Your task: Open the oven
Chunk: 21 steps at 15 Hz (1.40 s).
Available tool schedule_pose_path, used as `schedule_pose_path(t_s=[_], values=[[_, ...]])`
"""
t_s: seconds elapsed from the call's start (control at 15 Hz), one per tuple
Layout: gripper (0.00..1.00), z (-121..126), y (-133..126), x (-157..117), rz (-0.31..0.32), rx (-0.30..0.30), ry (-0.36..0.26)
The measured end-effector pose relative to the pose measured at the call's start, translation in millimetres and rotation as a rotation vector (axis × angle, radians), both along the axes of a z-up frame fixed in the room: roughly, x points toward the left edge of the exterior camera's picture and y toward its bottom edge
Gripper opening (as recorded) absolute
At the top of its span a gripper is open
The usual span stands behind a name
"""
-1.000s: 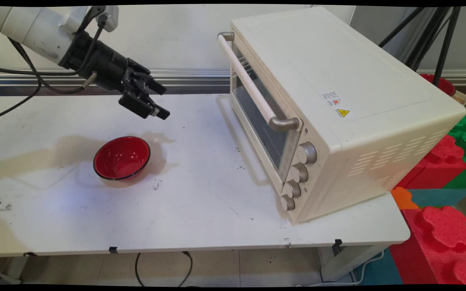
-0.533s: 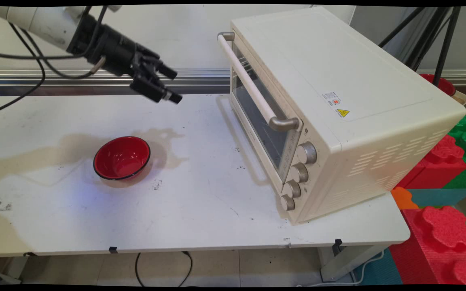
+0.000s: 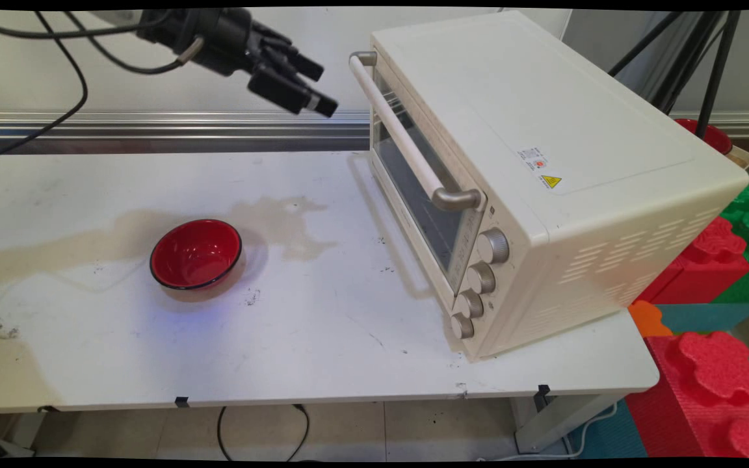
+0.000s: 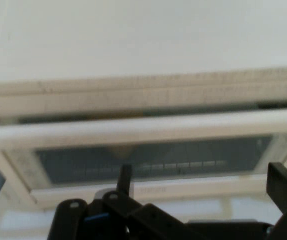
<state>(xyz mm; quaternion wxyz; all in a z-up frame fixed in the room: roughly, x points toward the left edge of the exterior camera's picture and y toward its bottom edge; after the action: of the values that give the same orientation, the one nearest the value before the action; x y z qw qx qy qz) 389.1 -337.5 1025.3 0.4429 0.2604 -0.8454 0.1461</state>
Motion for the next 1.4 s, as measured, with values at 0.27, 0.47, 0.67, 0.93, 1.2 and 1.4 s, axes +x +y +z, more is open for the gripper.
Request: schedule_pose_path(t_s=[0.27,0.47,0.67,0.93,1.2,1.4], values=[[1.0,10.9,-11.5,-26.3,-0.006,-0.007,0.035],[1.0,12.9,-18.1,-40.1,-0.009,-0.005,0.046],[0.0,11.4,-22.2,-49.6,-0.013,-0.003,0.047],[0.0,7.8,-26.3,-60.4,-0.019,0.002,0.044],[0.0,-0.8,-32.5,-76.8,-0.021,0.019,0.038],[0.0,-8.0,-36.7,-86.9,-0.012,0.034,0.036]])
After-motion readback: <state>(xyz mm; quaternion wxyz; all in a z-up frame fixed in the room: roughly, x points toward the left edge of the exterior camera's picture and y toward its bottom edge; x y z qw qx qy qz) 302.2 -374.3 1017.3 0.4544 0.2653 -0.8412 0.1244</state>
